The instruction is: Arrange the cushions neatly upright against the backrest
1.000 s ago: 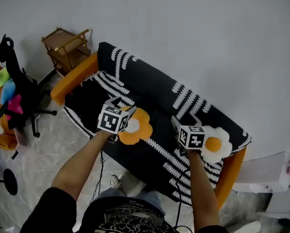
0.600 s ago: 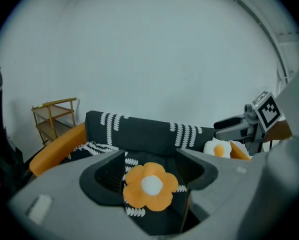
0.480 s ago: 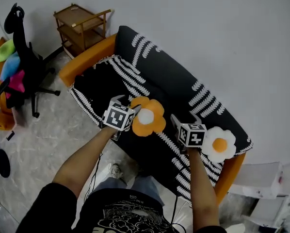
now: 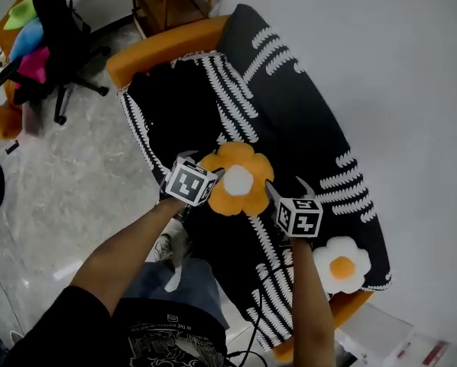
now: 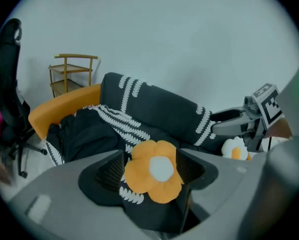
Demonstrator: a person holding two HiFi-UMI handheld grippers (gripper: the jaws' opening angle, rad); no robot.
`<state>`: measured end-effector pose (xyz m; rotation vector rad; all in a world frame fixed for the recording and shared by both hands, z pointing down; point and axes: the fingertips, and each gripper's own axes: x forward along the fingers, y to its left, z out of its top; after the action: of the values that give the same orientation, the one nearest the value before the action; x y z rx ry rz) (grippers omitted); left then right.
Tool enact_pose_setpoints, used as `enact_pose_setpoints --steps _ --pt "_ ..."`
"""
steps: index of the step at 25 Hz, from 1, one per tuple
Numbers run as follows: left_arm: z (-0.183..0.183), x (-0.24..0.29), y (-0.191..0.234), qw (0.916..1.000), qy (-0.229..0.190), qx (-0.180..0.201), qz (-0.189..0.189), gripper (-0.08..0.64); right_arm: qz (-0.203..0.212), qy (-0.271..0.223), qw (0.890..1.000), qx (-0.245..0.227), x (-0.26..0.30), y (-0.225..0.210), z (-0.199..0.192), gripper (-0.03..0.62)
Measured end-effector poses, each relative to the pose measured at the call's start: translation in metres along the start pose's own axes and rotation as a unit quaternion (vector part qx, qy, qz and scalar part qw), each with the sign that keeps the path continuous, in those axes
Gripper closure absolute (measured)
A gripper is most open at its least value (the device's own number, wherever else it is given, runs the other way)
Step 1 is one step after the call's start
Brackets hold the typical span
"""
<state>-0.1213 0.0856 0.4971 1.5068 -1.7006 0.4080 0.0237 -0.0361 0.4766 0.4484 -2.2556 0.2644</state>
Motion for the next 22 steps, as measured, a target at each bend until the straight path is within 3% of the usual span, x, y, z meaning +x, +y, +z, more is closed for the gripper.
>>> enact_pose_setpoints --steps 4,10,16,22 --pt "-0.026 0.044 0.019 0.9981 0.042 -0.036 0.028 0.232 0.048 0.033 0.998 -0.01 0.06 -0.014 -0.013 0.219" --pt "-0.058 0.091 0.045 0.9898 0.066 -0.111 0.06 0.207 0.102 0.064 0.993 -0.016 0.132 -0.04 -0.048 0.216" --pt "-0.089 0.142 0.057 0.9836 0.106 -0.137 0.051 0.183 0.152 0.092 0.984 -0.005 0.2 -0.048 -0.08 0.184" --pt "-0.111 0.163 0.055 0.9794 0.12 -0.158 0.037 0.161 0.165 0.12 0.979 -0.008 0.219 -0.051 -0.103 0.16"
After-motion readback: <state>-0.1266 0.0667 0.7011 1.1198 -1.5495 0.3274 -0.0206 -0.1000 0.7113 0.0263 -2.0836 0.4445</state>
